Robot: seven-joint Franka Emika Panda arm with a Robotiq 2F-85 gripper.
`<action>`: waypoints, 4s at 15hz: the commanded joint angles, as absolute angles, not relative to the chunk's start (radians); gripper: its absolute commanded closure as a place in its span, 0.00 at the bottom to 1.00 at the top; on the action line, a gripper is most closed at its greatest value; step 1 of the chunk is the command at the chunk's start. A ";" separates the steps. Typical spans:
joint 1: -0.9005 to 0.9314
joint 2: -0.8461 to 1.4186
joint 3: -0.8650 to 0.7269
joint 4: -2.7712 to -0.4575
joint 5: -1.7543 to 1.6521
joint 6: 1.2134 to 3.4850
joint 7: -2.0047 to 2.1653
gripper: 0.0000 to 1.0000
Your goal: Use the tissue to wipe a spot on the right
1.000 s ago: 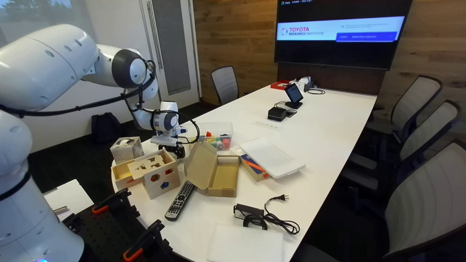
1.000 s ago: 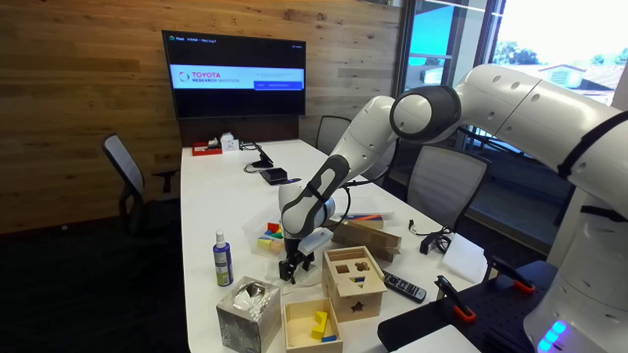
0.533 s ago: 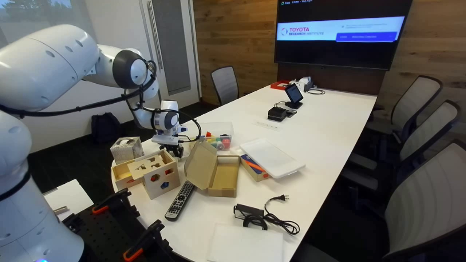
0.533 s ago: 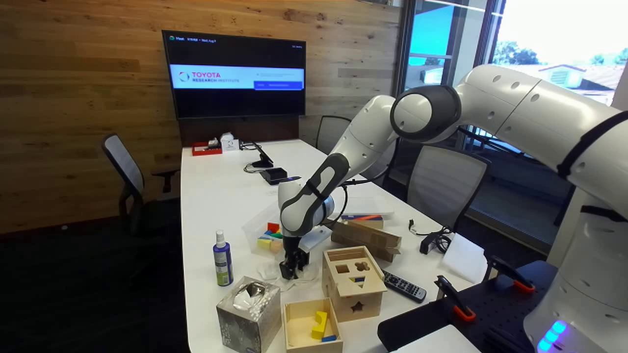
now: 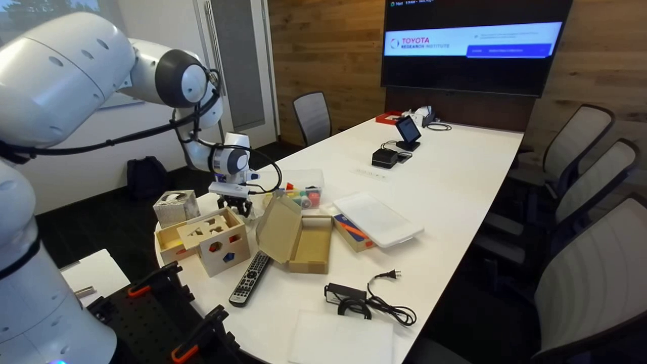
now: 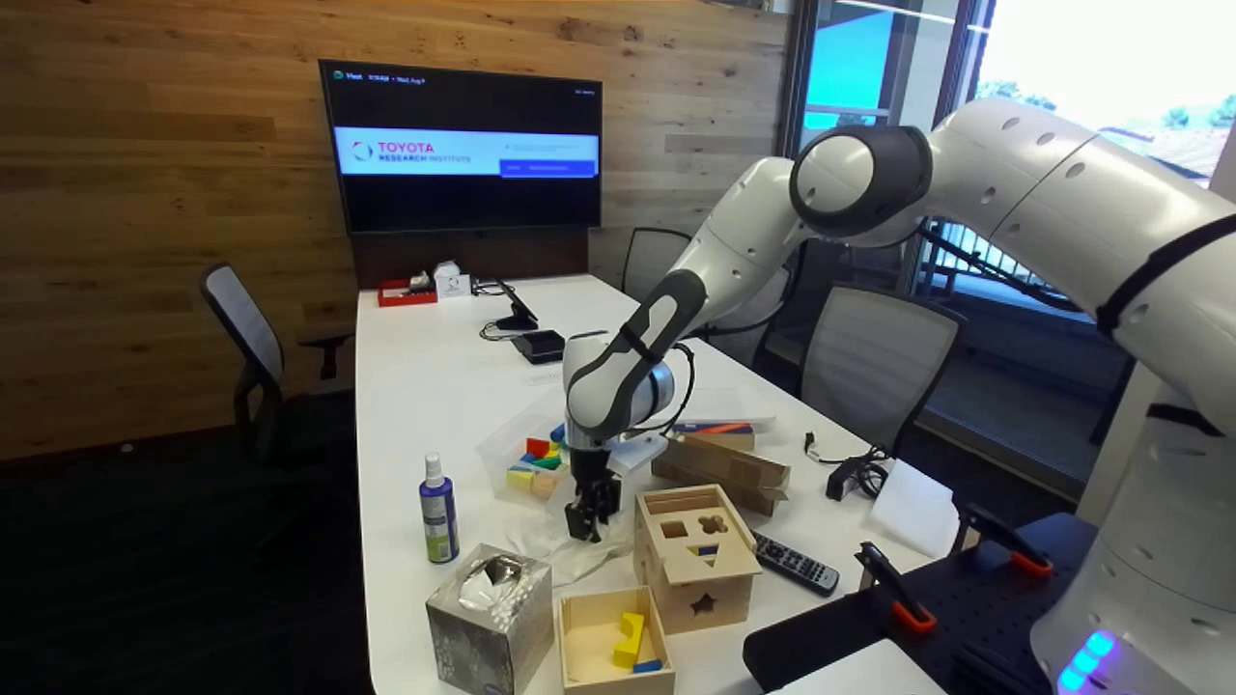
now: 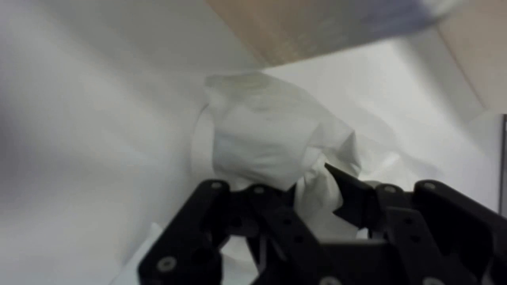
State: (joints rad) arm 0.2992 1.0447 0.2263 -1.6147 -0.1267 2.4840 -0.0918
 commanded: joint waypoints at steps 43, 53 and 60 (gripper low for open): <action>0.079 0.772 -0.111 -2.510 0.294 3.038 0.588 0.98; 0.178 0.786 -0.213 -2.497 0.381 3.093 0.622 0.98; 0.175 0.850 -0.231 -2.365 0.366 3.087 0.597 0.98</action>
